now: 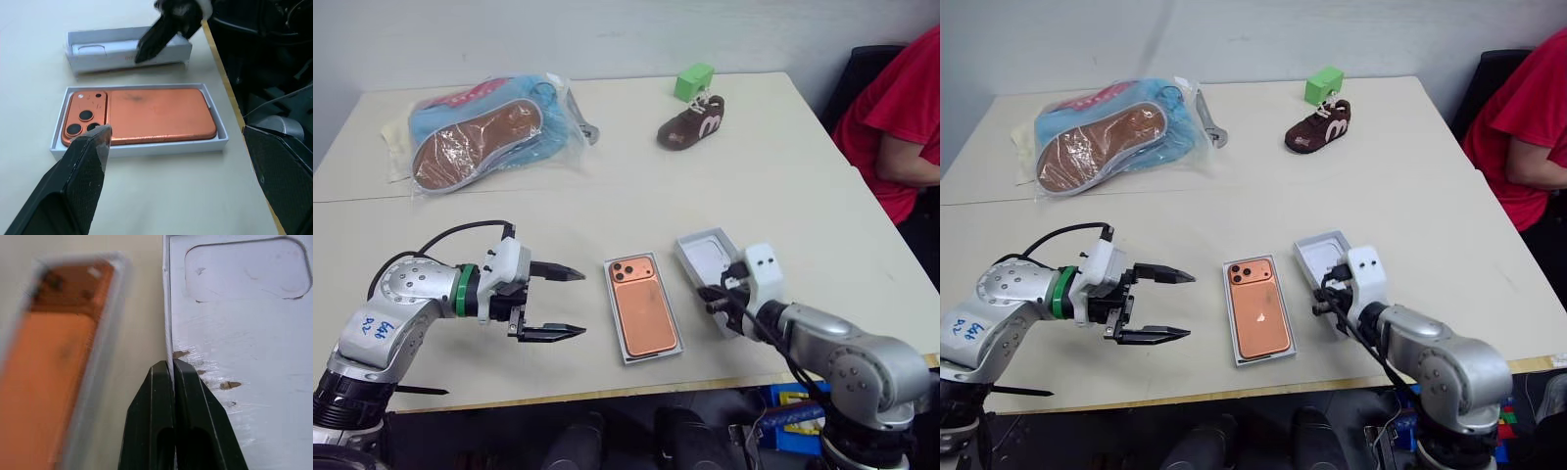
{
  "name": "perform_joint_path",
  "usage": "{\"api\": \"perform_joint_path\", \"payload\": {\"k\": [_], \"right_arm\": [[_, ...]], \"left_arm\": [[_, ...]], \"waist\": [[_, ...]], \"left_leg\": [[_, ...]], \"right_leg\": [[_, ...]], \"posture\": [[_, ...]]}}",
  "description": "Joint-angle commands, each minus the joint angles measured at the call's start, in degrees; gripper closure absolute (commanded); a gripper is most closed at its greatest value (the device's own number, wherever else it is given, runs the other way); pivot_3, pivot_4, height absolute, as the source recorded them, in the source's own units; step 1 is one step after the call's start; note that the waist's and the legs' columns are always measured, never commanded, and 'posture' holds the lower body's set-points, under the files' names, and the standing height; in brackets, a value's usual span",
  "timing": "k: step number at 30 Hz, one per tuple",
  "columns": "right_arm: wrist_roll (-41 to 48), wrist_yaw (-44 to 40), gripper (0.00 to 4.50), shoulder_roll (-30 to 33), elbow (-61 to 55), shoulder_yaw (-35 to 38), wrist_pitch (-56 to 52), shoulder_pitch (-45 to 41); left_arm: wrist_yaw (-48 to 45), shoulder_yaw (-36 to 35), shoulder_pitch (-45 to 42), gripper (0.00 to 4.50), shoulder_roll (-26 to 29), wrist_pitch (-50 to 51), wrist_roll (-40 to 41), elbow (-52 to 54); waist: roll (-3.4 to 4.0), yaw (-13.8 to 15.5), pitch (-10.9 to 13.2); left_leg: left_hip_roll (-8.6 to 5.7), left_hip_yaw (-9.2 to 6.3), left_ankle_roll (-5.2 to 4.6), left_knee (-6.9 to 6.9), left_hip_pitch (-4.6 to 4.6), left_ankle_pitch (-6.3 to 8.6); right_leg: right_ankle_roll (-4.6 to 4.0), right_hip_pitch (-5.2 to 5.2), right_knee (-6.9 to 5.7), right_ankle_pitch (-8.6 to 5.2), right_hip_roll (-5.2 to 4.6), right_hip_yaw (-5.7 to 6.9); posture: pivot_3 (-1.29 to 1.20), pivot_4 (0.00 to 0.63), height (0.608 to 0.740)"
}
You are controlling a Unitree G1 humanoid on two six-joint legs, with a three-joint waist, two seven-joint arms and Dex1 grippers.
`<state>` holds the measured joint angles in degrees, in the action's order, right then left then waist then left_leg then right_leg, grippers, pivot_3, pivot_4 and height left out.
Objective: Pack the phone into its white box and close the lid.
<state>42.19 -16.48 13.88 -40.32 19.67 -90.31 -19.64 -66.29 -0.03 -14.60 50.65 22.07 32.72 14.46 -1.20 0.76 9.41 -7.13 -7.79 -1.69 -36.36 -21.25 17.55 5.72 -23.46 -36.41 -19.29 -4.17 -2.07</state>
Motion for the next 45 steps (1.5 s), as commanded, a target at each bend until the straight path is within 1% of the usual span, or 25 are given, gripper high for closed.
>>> {"api": "perform_joint_path", "payload": {"k": [1, 3, 4, 6, 7, 9, 10, 11, 15, 18, 21, 24, 25, 26, 27, 31, 32, 36, 39, 41, 43, 45], "right_arm": [[21.07, -3.09, 4.48, 1.76, 5.45, 4.00, -2.19, -5.54], [31.40, -0.41, 4.48, 3.82, 11.37, 2.33, -2.19, -9.13], [37.57, 2.39, 4.48, 2.46, 17.10, -0.01, -2.19, -11.97], [51.07, 10.17, 4.48, 1.98, 26.45, -7.41, 2.18, -15.12], [58.06, 14.53, 4.48, 3.53, 28.95, -11.52, 5.90, -15.61], [66.08, 20.24, 4.48, 4.88, 32.26, -18.07, 10.98, -16.69], [68.70, 22.27, 4.48, 4.92, 33.61, -20.88, 12.90, -17.37], [70.01, 23.07, 4.48, 3.15, 35.70, -23.42, 14.31, -18.78], [70.81, 23.91, 4.48, -2.72, 41.72, -27.91, 17.20, -22.08], [70.56, 26.14, 4.50, -5.40, 46.73, -30.25, 19.41, -23.25], [68.77, 27.09, 4.50, -8.46, 52.02, -31.09, 21.12, -23.28], [65.78, 27.03, 4.50, -10.69, 54.73, -30.64, 21.70, -22.51], [64.78, 27.09, 4.50, -10.95, 55.05, -30.54, 21.60, -22.06], [63.99, 27.41, 4.50, -11.16, 55.22, -30.44, 21.57, -21.49], [62.99, 27.48, 4.50, -11.22, 55.11, -30.36, 21.48, -20.74], [58.29, 27.70, 4.50, -10.65, 53.10, -29.67, 21.24, -17.50], [57.75, 27.97, 4.50, -10.37, 52.38, -29.37, 21.17, -16.83], [55.80, 28.38, 4.50, -8.95, 48.09, -28.14, 21.26, -13.96], [53.45, 28.06, 4.50, -8.19, 45.18, -27.68, 21.48, -11.99], [54.86, 29.13, 4.07, -7.72, 43.61, -27.21, 21.36, -10.47], [55.57, 30.47, 3.55, -6.75, 41.47, -26.82, 21.44, -8.99], [56.49, 31.41, 2.80, -5.43, 39.10, -26.22, 21.68, -7.71]], "left_arm": [[-0.04, -3.26, 0.85, 0.00, 0.98, -0.57, -0.94, -1.43], [0.23, -4.33, 1.47, 0.00, 1.11, 0.05, -0.93, -1.74], [0.59, -5.54, 2.60, 0.00, 1.35, 0.37, -0.89, -1.65], [1.46, -7.80, 4.89, 0.00, 1.77, 1.09, -0.76, -1.03], [1.79, -8.56, 5.68, 0.00, 1.86, 1.34, -0.73, -0.64], [2.56, -10.54, 7.80, 0.00, 2.19, 1.83, -0.68, 0.38], [2.90, -11.79, 9.13, 0.00, 2.37, 2.05, -0.58, 1.01], [3.33, -14.16, 11.67, 0.00, 2.68, 2.74, -0.19, 2.30], [4.34, -20.75, 18.44, 0.00, 3.12, 5.12, 1.28, 6.31], [5.15, -24.43, 21.41, 0.53, 2.66, 7.40, 2.87, 8.58], [5.66, -26.71, 23.36, 1.41, 2.36, 8.64, 3.49, 9.64], [6.55, -26.64, 23.36, 2.39, 2.29, 8.60, 2.42, 8.28], [6.82, -26.15, 23.07, 2.66, 2.28, 8.31, 1.83, 7.69], [7.24, -25.45, 22.73, 2.83, 2.34, 8.12, 1.09, 7.01], [7.59, -24.42, 22.25, 3.21, 2.44, 8.11, 0.35, 6.22], [8.41, -18.15, 18.69, 4.36, 1.92, 5.37, -4.58, 1.78], [8.53, -16.22, 17.45, 4.46, 1.63, 4.13, -6.12, 0.41], [8.73, -8.87, 9.91, 4.46, -0.99, 1.20, -9.90, -4.70], [7.83, -5.09, 4.94, 4.46, -2.92, 0.07, -11.20, -7.69], [7.01, -2.98, 2.20, 4.50, -4.21, -0.99, -11.97, -9.76], [6.11, -0.91, -0.24, 4.50, -5.54, -1.96, -12.64, -11.53], [5.23, 0.89, -2.40, 4.50, -6.90, -3.00, -13.39, -13.23]], "waist": [[0.01, -0.20, 0.00], [0.02, -0.65, 0.01], [0.03, -0.77, 0.02], [0.00, -1.45, 0.00], [0.01, -1.77, 0.01], [0.01, -2.39, 0.01], [0.03, -2.46, 0.02], [0.03, -2.48, 0.02], [0.02, -3.13, 0.01], [0.05, -2.89, 0.02], [0.01, -2.30, 0.01], [0.01, -2.33, 0.00], [0.01, -2.38, 0.00], [0.01, -2.41, 0.00], [0.02, -2.38, 0.00], [0.05, -2.40, 0.01], [0.07, -2.40, -0.01], [0.06, -2.03, -0.05], [0.00, -2.28, -0.09], [0.00, -2.35, -0.10], [0.02, -2.34, -0.09], [0.01, -2.32, -0.10]], "left_leg": [[0.01, 0.00, 0.00, 0.03, 0.03, 0.00], [0.01, 0.00, 0.00, 0.05, 0.03, 0.00], [0.01, 0.00, -0.03, 0.07, 0.03, -0.01], [0.00, 0.00, -0.04, 0.07, 0.05, -0.01], [0.03, 0.06, -0.04, 0.10, 0.07, -0.02], [0.09, 0.04, 0.00, 0.15, 0.08, -0.04], [0.12, 0.04, 0.00, 0.15, 0.08, -0.04], [0.12, 0.04, -0.01, 0.15, 0.07, -0.04], [0.10, 0.17, -0.06, 0.08, 0.06, -0.01], [0.14, 0.15, -0.04, 0.08, 0.06, -0.01], [0.08, 0.15, -0.08, -0.04, 0.08, 0.02], [0.03, 0.15, -0.09, -0.09, 0.07, 0.03], [0.03, 0.15, -0.09, -0.08, 0.07, 0.03], [0.03, 0.15, -0.08, -0.07, 0.08, 0.03], [0.03, 0.15, -0.08, -0.06, 0.08, 0.04], [0.03, 0.16, -0.08, -0.05, 0.09, 0.04], [0.03, 0.16, -0.08, -0.05, 0.09, 0.04], [0.02, 0.13, -0.07, -0.07, 0.11, 0.04], [-0.04, 0.13, -0.10, -0.11, 0.10, 0.05], [-0.06, 0.12, -0.12, -0.12, 0.10, 0.06], [-0.06, 0.13, -0.12, -0.12, 0.10, 0.06], [-0.06, 0.12, -0.12, -0.13, 0.09, 0.06]], "right_leg": [[0.00, 0.01, -0.03, 0.00, 0.00, 0.02], [0.00, 0.02, -0.07, 0.00, -0.02, 0.04], [0.00, 0.03, -0.08, 0.00, -0.05, 0.04], [0.00, 0.03, -0.09, 0.00, -0.07, 0.08], [0.00, 0.01, -0.10, 0.00, -0.06, 0.08], [-0.02, -0.01, -0.11, -0.01, -0.06, 0.20], [-0.02, -0.02, -0.12, -0.01, -0.06, 0.24], [-0.02, -0.03, -0.12, -0.01, -0.06, 0.24], [-0.02, -0.03, -0.12, -0.01, -0.07, 0.24], [-0.02, -0.08, -0.20, -0.01, -0.05, 0.27], [-0.03, -0.03, -0.29, 0.00, -0.06, 0.26], [-0.04, -0.07, -0.40, 0.01, -0.08, 0.25], [-0.04, -0.10, -0.45, 0.01, -0.08, 0.25], [-0.04, -0.12, -0.48, 0.01, -0.08, 0.26], [-0.04, -0.13, -0.49, 0.01, -0.07, 0.26], [-0.04, -0.13, -0.51, 0.01, -0.08, 0.25], [-0.04, -0.14, -0.52, 0.01, -0.08, 0.25], [-0.03, -0.11, -0.53, 0.01, -0.09, 0.27], [-0.01, -0.08, -0.56, 0.02, -0.14, 0.27], [0.00, -0.12, -0.61, 0.03, -0.16, 0.27], [0.00, -0.13, -0.60, 0.03, -0.16, 0.28], [0.00, -0.12, -0.59, 0.03, -0.17, 0.28]], "posture": [[0.00, 0.150, 0.740], [0.00, 0.150, 0.740], [0.00, 0.150, 0.740], [0.00, 0.150, 0.740], [0.00, 0.150, 0.740], [0.00, 0.150, 0.740], [0.00, 0.150, 0.740], [0.00, 0.150, 0.740], [0.00, 0.150, 0.740], [0.00, 0.150, 0.740], [0.00, 0.150, 0.740], [0.00, 0.150, 0.740], [0.00, 0.150, 0.740], [0.00, 0.150, 0.740], [0.00, 0.150, 0.740], [0.00, 0.150, 0.740], [0.00, 0.150, 0.740], [0.00, 0.150, 0.740], [0.00, 0.150, 0.740], [0.00, 0.150, 0.740], [0.00, 0.150, 0.740], [0.00, 0.150, 0.740]]}}
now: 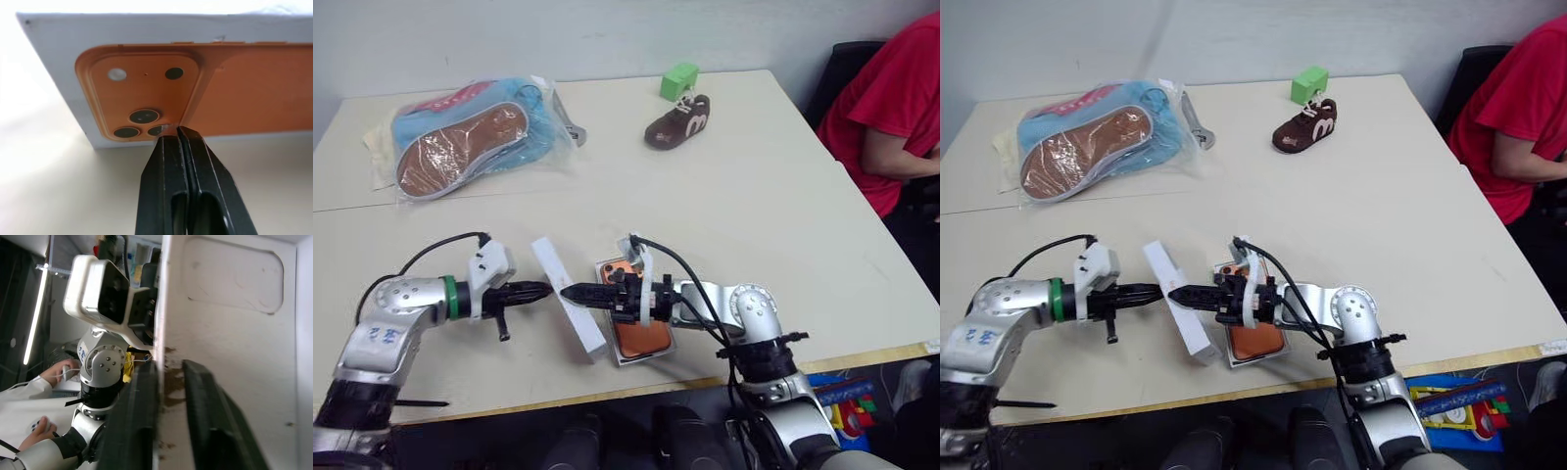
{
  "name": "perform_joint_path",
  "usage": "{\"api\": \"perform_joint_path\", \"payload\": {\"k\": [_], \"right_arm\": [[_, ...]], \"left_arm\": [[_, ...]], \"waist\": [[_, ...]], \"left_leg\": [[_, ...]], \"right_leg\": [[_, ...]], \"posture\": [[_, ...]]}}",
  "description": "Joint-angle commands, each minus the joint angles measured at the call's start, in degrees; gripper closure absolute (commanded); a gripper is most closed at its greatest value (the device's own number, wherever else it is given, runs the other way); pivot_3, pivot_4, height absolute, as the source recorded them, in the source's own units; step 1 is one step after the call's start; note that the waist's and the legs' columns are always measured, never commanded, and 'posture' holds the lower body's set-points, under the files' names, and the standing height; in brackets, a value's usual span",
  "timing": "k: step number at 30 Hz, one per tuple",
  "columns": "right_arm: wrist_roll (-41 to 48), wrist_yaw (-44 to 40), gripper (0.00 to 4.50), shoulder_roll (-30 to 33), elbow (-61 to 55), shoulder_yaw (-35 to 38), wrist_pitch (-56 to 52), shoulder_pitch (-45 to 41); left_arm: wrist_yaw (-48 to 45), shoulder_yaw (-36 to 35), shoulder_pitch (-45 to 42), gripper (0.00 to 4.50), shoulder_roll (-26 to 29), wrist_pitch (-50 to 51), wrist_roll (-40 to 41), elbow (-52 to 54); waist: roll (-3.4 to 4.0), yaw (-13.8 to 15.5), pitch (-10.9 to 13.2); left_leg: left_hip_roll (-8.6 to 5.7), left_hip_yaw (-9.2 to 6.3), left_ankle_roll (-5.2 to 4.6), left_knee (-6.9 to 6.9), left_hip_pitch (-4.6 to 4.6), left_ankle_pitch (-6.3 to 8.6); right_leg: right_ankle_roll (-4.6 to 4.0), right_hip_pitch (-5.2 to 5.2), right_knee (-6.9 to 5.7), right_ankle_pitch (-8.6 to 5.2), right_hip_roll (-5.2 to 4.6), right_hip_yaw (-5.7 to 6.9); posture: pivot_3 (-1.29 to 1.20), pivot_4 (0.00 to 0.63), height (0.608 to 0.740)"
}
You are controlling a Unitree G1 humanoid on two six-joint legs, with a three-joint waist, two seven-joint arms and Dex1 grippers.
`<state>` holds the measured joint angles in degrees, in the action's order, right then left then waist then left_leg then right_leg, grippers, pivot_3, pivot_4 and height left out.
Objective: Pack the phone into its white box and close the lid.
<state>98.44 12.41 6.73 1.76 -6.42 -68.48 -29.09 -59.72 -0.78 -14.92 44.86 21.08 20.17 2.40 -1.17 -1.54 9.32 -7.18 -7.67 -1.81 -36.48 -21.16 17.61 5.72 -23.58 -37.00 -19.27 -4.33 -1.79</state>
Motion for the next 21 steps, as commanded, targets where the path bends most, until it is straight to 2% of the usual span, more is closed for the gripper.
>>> {"api": "perform_joint_path", "payload": {"k": [1, 5, 11, 14, 16, 19, 21], "right_arm": [[1.23, 3.02, 2.42, 2.77, -4.37, 0.29, -0.06, 2.42], [4.10, 3.23, 1.10, 8.19, -10.21, 1.46, 0.34, 4.21], [5.59, -8.65, 1.10, 27.27, -23.53, 10.82, -0.80, 5.22], [-0.01, -19.63, 1.10, 35.87, -28.30, 14.71, -1.77, 6.94], [-4.05, -25.65, 1.10, 39.24, -30.59, 15.61, -1.13, 8.64], [-16.80, -37.04, 1.73, 44.28, -36.72, 13.60, 2.84, 12.70], [-23.85, -42.57, 2.40, 45.75, -39.16, 11.71, 6.76, 14.96]], "left_arm": [[-1.71, 2.54, -3.23, 4.50, -1.90, -2.36, -1.13, -1.99], [-2.89, 5.08, -6.69, 4.50, -4.87, -3.03, -1.67, -4.05], [-4.54, 9.52, -10.71, 4.50, -10.90, -3.67, -2.09, -5.23], [-4.41, 9.96, -11.60, 4.50, -13.01, -3.60, -1.88, -4.85], [-4.42, 9.45, -11.97, 4.50, -13.57, -3.09, -1.19, -4.32], [-5.01, 7.33, -12.80, 4.50, -12.64, -0.29, 1.20, -2.62], [-5.50, 5.94, -13.41, 4.50, -11.57, 1.69, 2.80, -1.88]], "waist": [[-0.01, -0.03, -0.01], [-0.02, 0.01, -0.01], [0.04, 1.23, 0.03], [0.00, 1.65, 0.01], [-0.02, 1.65, 0.00], [-0.04, 1.80, 0.00], [-0.05, 1.84, 0.00]], "left_leg": [[0.00, 0.00, 0.00, -0.03, 0.00, 0.00], [0.00, 0.01, 0.00, -0.06, -0.02, 0.00], [-0.02, 0.00, -0.17, -0.47, -0.23, 0.11], [0.00, 0.03, -0.19, -0.54, -0.30, 0.13], [0.02, 0.04, -0.19, -0.56, -0.31, 0.14], [0.04, 0.06, -0.19, -0.59, -0.32, 0.14], [0.03, 0.09, -0.20, -0.62, -0.32, 0.14]], "right_leg": [[0.00, 0.00, -0.01, 0.00, 0.00, 0.00], [0.00, 0.00, 0.00, 0.00, 0.00, 0.00], [0.04, 0.07, 0.16, 0.02, -0.02, 0.01], [0.06, 0.09, 0.34, 0.02, -0.01, 0.01], [0.06, 0.11, 0.49, 0.02, 0.01, 0.01], [0.07, 0.11, 0.50, 0.02, 0.01, -0.01], [0.08, 0.11, 0.49, 0.03, 0.01, -0.03]], "posture": [[0.00, 0.150, 0.740], [0.00, 0.150, 0.740], [0.00, 0.150, 0.740], [0.00, 0.150, 0.740], [0.00, 0.150, 0.740], [0.00, 0.150, 0.740], [0.00, 0.150, 0.740]]}}
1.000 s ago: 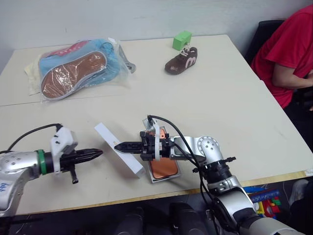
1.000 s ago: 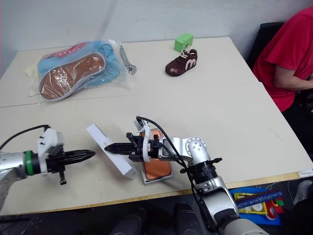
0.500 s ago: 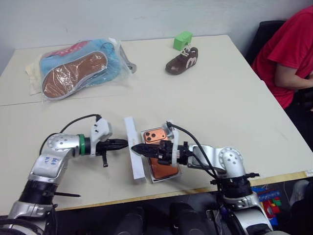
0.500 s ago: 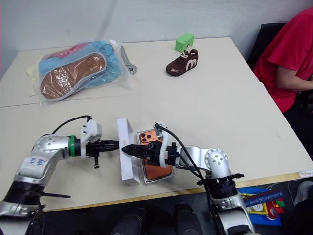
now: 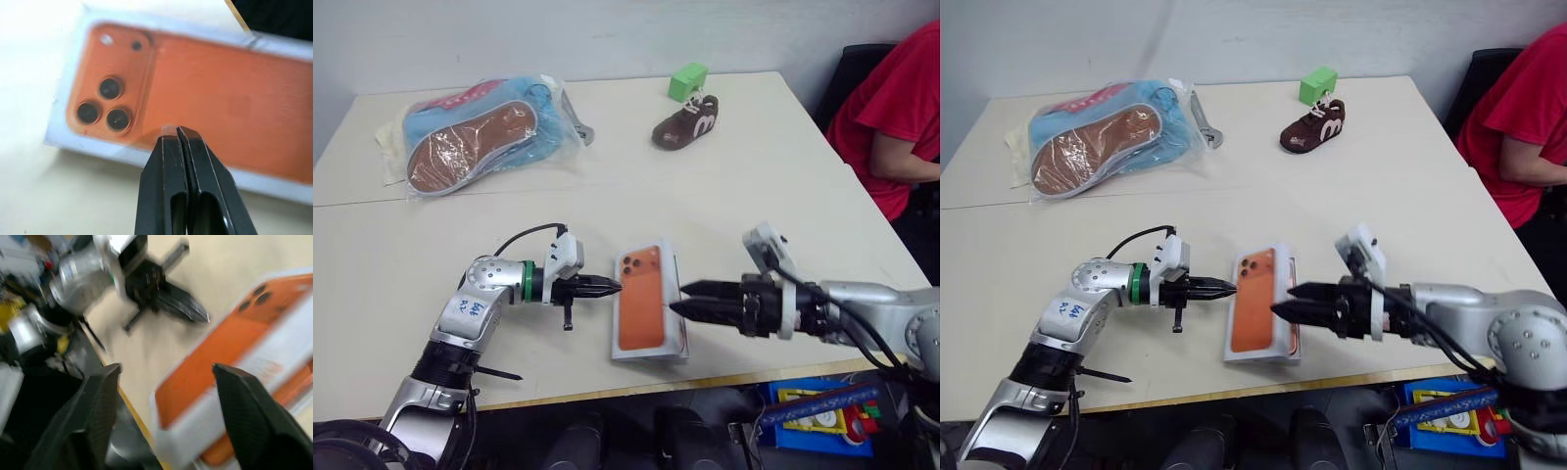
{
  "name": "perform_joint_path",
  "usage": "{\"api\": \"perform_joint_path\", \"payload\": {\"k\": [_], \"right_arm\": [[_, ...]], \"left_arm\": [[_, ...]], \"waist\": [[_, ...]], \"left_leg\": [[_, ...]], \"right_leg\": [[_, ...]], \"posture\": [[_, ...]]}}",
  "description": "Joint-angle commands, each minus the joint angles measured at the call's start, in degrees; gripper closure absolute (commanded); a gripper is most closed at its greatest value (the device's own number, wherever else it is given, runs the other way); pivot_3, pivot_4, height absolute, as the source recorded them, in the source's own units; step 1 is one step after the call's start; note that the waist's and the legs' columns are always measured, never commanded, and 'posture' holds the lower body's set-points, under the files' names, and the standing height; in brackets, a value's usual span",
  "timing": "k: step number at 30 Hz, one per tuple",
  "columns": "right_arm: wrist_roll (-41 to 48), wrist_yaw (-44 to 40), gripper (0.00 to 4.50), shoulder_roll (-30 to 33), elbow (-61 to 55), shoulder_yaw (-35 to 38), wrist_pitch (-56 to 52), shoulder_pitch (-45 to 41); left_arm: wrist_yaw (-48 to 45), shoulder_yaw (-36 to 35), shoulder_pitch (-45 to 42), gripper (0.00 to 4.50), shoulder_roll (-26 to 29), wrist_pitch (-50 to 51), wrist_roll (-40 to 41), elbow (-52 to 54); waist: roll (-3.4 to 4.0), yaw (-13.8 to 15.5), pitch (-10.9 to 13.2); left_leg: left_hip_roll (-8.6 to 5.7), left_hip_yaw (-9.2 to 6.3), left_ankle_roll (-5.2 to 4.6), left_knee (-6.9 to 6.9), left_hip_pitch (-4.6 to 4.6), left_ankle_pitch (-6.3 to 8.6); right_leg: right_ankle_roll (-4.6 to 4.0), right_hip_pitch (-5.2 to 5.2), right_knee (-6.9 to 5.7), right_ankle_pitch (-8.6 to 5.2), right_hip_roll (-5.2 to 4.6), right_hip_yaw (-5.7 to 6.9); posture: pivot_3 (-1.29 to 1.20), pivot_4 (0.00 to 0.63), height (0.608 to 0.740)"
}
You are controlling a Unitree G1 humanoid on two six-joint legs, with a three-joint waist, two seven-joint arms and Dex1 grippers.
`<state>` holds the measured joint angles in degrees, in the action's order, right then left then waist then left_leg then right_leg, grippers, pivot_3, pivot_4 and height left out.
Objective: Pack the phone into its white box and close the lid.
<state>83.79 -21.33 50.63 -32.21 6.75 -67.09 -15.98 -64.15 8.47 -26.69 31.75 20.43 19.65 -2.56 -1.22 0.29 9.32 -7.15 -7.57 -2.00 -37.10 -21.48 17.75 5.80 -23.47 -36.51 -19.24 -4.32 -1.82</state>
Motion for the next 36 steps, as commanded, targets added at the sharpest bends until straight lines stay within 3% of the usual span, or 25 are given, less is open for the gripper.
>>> {"api": "perform_joint_path", "payload": {"k": [1, 6, 8, 13, 18, 21, 26, 33, 36], "right_arm": [[-12.19, -10.95, 2.77, 2.24, -5.70, -2.47, 7.11, 2.79], [-25.25, -19.79, 4.48, 5.05, -8.29, -8.05, 13.83, 7.37], [-31.69, -23.30, 4.48, 6.87, -9.25, -11.63, 17.44, 9.32], [-38.53, -24.54, 4.48, 4.14, -7.68, -14.93, 21.71, 9.41], [-36.26, -26.83, 4.48, 2.24, -8.68, -13.47, 21.24, 10.22], [-39.21, -24.34, 4.48, 1.84, -7.62, -14.16, 20.32, 10.01], [-51.87, -20.55, 4.48, 1.63, -2.78, -20.63, 23.54, 10.99], [-59.71, -21.23, 4.48, 2.37, 1.45, -23.39, 28.81, 14.90], [-60.36, -21.90, 4.48, 2.75, 2.05, -22.27, 29.61, 16.23]], "left_arm": [[-1.69, -3.86, -1.90, 4.50, 2.33, 3.33, 3.99, 3.22], [-6.09, -1.79, -1.53, 4.50, 6.50, 2.43, 1.77, 0.96], [-6.15, 0.14, -2.27, 4.50, 5.90, 0.77, -0.52, -1.80], [-5.08, 3.57, -7.19, 4.50, -0.48, -2.52, -3.69, -8.82], [-5.44, 5.32, -9.82, 4.50, -4.96, -4.18, -4.95, -11.36], [-5.38, 5.61, -10.73, 4.50, -6.23, -4.33, -5.18, -12.05], [-4.80, 7.51, -11.11, 4.50, -8.15, -6.70, -7.87, -14.18], [-2.54, 10.10, -13.53, 4.50, -11.41, -11.19, -12.96, -21.11], [-1.20, 9.59, -14.55, 4.50, -13.08, -11.56, -13.46, -22.59]], "waist": [[0.00, -0.05, 0.00], [-0.01, 0.35, 0.01], [-0.01, 0.92, 0.01], [-0.13, 1.73, 0.07], [-0.21, 1.67, 0.07], [-0.21, 1.21, 0.07], [-0.27, 1.25, 0.02], [-0.76, 1.98, -0.42], [-0.79, 2.53, -0.49]], "left_leg": [[0.00, 0.02, 0.00, -0.03, 0.00, 0.00], [-0.01, 0.05, 0.01, -0.10, 0.02, 0.00], [-0.02, 0.06, 0.01, -0.09, 0.02, 0.00], [-0.04, 0.08, 0.01, -0.20, 0.00, 0.00], [-0.05, 0.09, 0.00, -0.18, -0.02, 0.01], [-0.04, 0.10, 0.00, -0.18, -0.01, 0.01], [-0.03, 0.11, 0.04, -0.23, 0.06, -0.01], [-0.04, 0.06, 0.01, -0.25, 0.54, 0.01], [-0.04, 0.05, -0.08, -0.09, 1.16, 0.10]], "right_leg": [[0.01, -0.01, -0.02, 0.00, 0.00, -0.01], [0.03, 0.00, -0.07, 0.01, 0.00, -0.04], [0.03, 0.01, -0.03, 0.01, 0.00, -0.04], [0.09, 0.03, -0.02, 0.05, 0.00, -0.03], [0.11, 0.01, -0.01, 0.06, 0.00, -0.04], [0.11, 0.01, -0.02, 0.06, 0.00, -0.03], [0.11, 0.02, -0.17, 0.06, 0.01, -0.04], [0.16, 0.67, 0.06, 0.09, 0.01, 0.00], [0.21, 1.31, 0.44, 0.12, 0.01, 0.00]], "posture": [[0.00, 0.150, 0.740], [0.00, 0.150, 0.740], [0.00, 0.150, 0.740], [0.00, 0.150, 0.740], [0.00, 0.150, 0.740], [0.00, 0.150, 0.740], [0.00, 0.150, 0.740], [0.00, 0.150, 0.740], [0.00, 0.150, 0.740]]}}
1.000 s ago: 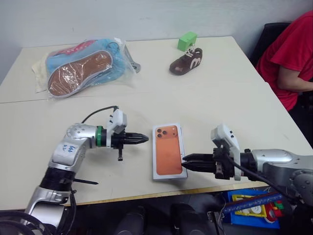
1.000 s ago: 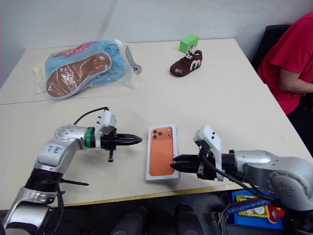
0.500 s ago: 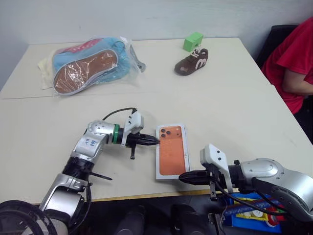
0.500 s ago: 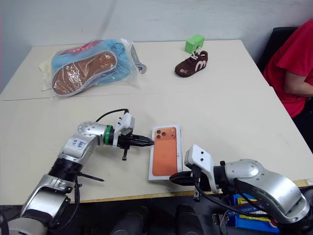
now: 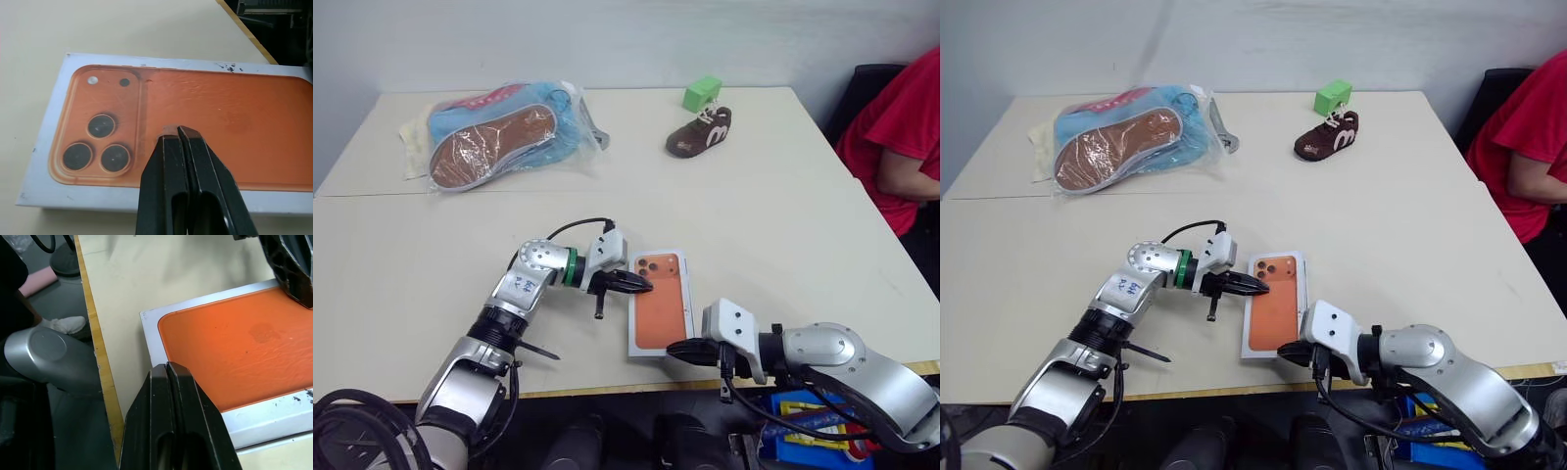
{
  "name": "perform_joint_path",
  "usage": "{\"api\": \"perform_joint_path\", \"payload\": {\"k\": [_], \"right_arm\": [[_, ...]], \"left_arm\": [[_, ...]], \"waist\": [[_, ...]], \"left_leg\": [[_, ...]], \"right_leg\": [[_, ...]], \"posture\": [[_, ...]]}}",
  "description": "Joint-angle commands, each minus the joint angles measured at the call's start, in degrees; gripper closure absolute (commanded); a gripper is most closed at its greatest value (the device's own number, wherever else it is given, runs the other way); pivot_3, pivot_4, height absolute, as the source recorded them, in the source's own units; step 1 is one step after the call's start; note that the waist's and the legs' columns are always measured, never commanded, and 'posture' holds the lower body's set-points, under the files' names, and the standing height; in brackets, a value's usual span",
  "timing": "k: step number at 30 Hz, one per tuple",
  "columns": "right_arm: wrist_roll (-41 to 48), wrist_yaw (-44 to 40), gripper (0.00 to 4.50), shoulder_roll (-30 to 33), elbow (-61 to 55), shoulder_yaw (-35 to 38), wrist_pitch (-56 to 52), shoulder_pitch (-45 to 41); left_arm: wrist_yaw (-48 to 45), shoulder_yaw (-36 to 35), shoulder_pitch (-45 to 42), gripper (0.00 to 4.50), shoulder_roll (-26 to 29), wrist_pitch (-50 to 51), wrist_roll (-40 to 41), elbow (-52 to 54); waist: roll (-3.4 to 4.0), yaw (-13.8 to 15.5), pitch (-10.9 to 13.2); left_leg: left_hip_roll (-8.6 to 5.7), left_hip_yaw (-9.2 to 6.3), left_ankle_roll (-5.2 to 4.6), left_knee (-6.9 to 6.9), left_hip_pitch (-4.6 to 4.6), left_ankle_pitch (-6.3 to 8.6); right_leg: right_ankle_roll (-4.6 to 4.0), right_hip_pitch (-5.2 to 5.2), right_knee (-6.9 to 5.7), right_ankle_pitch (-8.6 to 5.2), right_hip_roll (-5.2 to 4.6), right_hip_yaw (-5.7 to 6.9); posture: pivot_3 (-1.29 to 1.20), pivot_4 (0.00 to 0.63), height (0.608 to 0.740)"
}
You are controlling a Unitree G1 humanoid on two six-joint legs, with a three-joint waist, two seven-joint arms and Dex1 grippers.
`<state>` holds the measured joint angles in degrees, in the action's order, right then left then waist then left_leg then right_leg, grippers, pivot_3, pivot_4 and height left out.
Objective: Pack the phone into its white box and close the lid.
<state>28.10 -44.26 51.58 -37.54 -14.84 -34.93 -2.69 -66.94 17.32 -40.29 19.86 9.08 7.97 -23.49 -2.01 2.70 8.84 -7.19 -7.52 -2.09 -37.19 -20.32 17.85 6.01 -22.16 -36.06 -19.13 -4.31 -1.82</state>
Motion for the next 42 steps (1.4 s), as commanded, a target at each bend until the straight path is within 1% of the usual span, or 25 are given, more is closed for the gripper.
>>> {"api": "perform_joint_path", "payload": {"k": [1, 5, 7, 10, 13, 16, 20, 23, 26, 29, 33, 36, 39, 42], "right_arm": [[-5.06, 0.86, 4.48, 2.09, 7.51, -0.27, -2.23, 3.23], [-3.01, -0.63, 4.48, 2.73, 5.87, 3.61, -2.05, 3.76], [0.74, -1.89, 4.48, 2.59, 3.32, 6.59, -3.27, 3.59], [6.10, -3.51, 4.48, 2.68, 0.88, 11.14, -5.60, 2.37], [8.81, -4.51, 4.48, 3.81, 0.96, 15.14, -7.85, 0.96], [8.59, -5.70, 4.48, 5.37, 2.38, 17.20, -8.52, 0.34], [3.86, -7.27, 4.48, 7.52, 6.16, 16.46, -5.81, 1.14], [5.44, -7.69, 4.48, 5.81, 5.96, 16.84, -6.46, 0.52], [8.56, -7.35, 4.48, 3.50, 4.11, 17.59, -7.91, -0.24], [10.77, -5.73, 4.48, 1.12, 1.56, 17.54, -10.00, 0.18], [8.78, -4.19, 4.48, 0.28, 0.24, 16.47, -9.80, 1.72], [9.62, -3.81, 4.48, 0.65, -0.43, 19.04, -10.12, 2.60], [10.07, -4.80, 4.48, 2.32, -0.15, 22.04, -10.01, 3.53], [13.86, -5.35, 4.48, 2.34, -0.55, 25.18, -11.75, 3.47]], "left_arm": [[1.70, 0.49, -1.03, 4.50, -1.53, -0.36, -1.65, -1.71], [1.02, -0.22, -0.44, 4.50, -0.80, -0.38, -1.24, 0.15], [0.25, -1.66, 0.34, 4.50, 1.05, 1.25, 0.05, 2.56], [-2.34, -4.18, 2.78, 4.50, 5.46, 4.35, 2.81, 7.19], [-3.06, -4.64, 5.19, 4.50, 8.49, 4.94, 2.63, 8.82], [-2.03, -3.73, 6.20, 4.50, 8.20, 3.59, 1.09, 8.31], [0.26, -1.43, 5.46, 4.50, 3.32, 3.67, 0.08, 7.80], [1.56, -0.33, 4.47, 4.50, -0.19, 3.62, -0.47, 7.03], [1.97, 0.00, 4.01, 4.50, -1.76, 3.64, -0.73, 6.71], [0.41, -0.69, 4.36, 4.50, 0.09, 4.24, -0.36, 7.79], [-2.02, -2.29, 4.53, 4.50, 3.57, 4.15, 0.83, 8.31], [-4.44, -4.12, 3.48, 4.50, 5.30, 5.84, 3.20, 8.50], [-6.24, -4.40, 2.86, 4.50, 5.39, 7.70, 5.08, 9.85], [-6.21, -3.40, 3.00, 4.50, 4.59, 7.81, 4.84, 10.36]], "waist": [[-0.01, 0.32, -0.03], [-0.02, 0.55, -0.04], [0.01, 0.58, -0.02], [0.14, 0.39, 0.08], [0.30, 0.27, 0.18], [0.56, 0.62, 0.34], [0.56, 1.22, 0.34], [0.55, 1.43, 0.34], [0.53, 1.39, 0.36], [0.51, 0.63, 0.37], [0.52, 0.39, 0.37], [0.52, 0.37, 0.37], [0.52, 0.40, 0.37], [0.52, 0.47, 0.37]], "left_leg": [[0.01, -0.02, -0.03, 0.02, 0.08, 0.03], [-0.01, -0.04, -0.13, -0.01, 0.10, 0.13], [-0.01, -0.04, -0.15, -0.03, 0.04, 0.14], [-0.01, -0.03, -0.15, -0.02, -0.07, 0.14], [0.02, 0.03, -0.09, 0.02, -0.31, 0.11], [0.02, 0.03, -0.08, -0.01, -0.39, 0.10], [0.00, 0.01, -0.11, -0.14, -0.86, 0.10], [-0.01, 0.06, -0.12, -0.20, -1.00, 0.11], [0.00, 0.08, -0.11, -0.19, -1.03, 0.10], [0.06, 0.14, -0.07, -0.16, -1.02, 0.08], [0.06, 0.16, -0.01, -0.15, -1.03, 0.05], [0.05, 0.17, -0.01, -0.17, -1.03, 0.05], [0.05, 0.17, -0.01, -0.18, -1.03, 0.05], [0.03, 0.17, -0.02, -0.18, -1.03, 0.05]], "right_leg": [[0.02, 0.16, 0.09, 0.01, 0.01, 0.00], [0.09, 0.26, 0.22, 0.05, 0.00, 0.00], [0.10, 0.22, 0.25, 0.05, 0.00, 0.00], [0.11, 0.08, 0.22, 0.06, 0.00, -0.02], [0.10, -0.29, 0.07, 0.06, 0.02, -0.07], [0.10, -0.33, 0.08, 0.05, 0.02, -0.06], [0.11, -0.68, 0.09, 0.06, 0.01, -0.01], [0.11, -0.82, 0.09, 0.06, 0.01, -0.02], [0.12, -0.90, 0.04, 0.06, 0.03, -0.03], [0.11, -0.97, -0.05, 0.06, 0.08, -0.10], [0.11, -1.08, -0.20, 0.06, 0.08, -0.12], [0.11, -1.09, -0.23, 0.06, 0.07, -0.13], [0.11, -1.09, -0.24, 0.06, 0.07, -0.13], [0.11, -1.05, -0.19, 0.06, 0.05, -0.11]], "posture": [[0.00, 0.150, 0.740], [0.00, 0.150, 0.740], [0.00, 0.150, 0.740], [0.00, 0.150, 0.740], [0.00, 0.150, 0.740], [0.00, 0.150, 0.740], [0.00, 0.150, 0.740], [0.00, 0.150, 0.740], [0.00, 0.150, 0.740], [0.00, 0.150, 0.740], [0.00, 0.150, 0.740], [0.00, 0.150, 0.740], [0.00, 0.150, 0.740], [0.00, 0.150, 0.740]]}}
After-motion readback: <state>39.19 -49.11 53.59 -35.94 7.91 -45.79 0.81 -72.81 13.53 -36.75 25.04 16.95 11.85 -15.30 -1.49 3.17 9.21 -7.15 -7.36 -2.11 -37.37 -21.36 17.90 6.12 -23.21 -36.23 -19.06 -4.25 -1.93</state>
